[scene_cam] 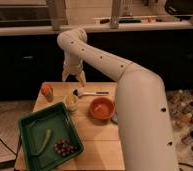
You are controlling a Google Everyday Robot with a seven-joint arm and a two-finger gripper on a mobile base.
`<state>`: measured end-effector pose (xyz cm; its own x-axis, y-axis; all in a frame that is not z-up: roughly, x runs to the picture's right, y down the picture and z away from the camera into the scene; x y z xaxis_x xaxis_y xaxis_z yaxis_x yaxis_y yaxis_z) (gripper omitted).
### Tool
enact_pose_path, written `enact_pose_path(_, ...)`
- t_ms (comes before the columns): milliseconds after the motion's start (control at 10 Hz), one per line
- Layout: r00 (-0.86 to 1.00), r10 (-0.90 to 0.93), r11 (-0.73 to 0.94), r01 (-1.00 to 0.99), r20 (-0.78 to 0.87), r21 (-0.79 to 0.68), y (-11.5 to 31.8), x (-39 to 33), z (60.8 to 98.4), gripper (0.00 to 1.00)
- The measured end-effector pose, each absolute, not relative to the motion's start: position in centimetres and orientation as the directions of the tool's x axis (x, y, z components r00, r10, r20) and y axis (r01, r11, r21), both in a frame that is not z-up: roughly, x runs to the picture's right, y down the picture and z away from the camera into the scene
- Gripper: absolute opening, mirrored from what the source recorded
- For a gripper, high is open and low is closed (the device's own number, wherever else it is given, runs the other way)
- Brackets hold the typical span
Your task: Place banana in paper cup
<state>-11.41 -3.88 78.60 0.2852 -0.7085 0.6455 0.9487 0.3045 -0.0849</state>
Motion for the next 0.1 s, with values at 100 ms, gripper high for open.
enact_pose_path(100, 0.282, -0.709, 0.303, 0.949, 0.647, -0.083, -3.94, -11.39, 78.58, 0.80)
